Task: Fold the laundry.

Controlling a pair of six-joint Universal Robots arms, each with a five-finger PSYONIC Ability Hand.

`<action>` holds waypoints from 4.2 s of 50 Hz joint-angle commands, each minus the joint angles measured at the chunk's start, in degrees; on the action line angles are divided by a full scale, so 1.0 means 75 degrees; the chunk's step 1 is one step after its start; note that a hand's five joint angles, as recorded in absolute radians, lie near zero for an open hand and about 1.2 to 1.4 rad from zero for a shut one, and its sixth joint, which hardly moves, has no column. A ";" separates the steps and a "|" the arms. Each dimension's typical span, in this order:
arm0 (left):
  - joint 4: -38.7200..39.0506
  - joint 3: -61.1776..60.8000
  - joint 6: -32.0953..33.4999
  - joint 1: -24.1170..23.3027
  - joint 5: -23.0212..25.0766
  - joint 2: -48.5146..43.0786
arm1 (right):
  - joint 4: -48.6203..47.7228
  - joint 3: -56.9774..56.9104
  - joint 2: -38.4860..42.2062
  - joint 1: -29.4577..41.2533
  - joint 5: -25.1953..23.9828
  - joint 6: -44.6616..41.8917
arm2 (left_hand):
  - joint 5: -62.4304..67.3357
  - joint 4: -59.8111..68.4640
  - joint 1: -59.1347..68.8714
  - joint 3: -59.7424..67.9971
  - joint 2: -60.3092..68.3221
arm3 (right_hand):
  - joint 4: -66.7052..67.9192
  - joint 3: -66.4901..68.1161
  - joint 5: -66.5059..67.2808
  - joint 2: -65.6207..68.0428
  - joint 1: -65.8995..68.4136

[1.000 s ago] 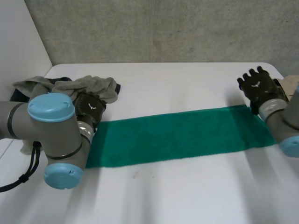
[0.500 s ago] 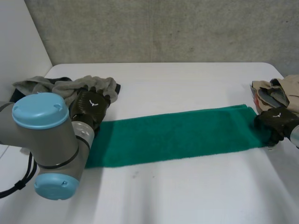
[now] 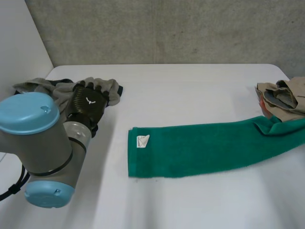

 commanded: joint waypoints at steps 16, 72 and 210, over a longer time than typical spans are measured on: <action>-0.0001 -0.0156 -0.0048 0.0019 -0.0035 0.0522 | -0.3224 0.1119 0.0681 0.7991 -0.0688 0.0038 | -0.0046 -0.0010 0.0002 -0.0049 -0.0037 | 0.1537 0.1611 0.1828 0.1719 0.2263; 0.0292 -0.0156 -0.0037 -0.0637 -0.0070 0.0627 | -0.2744 0.2197 0.0095 0.8411 -0.0534 0.0121 | -0.0091 -0.0055 -0.0042 -0.0094 -0.0082 | 0.1537 0.1611 0.1828 0.1719 0.2263; -0.1794 0.2433 -0.3751 -0.0578 0.5719 -0.0005 | -0.4326 0.0873 0.2101 0.7805 0.0788 0.2897 | 0.0403 0.0438 0.0451 0.0399 0.0411 | 0.1537 0.1611 0.1828 0.1719 0.2263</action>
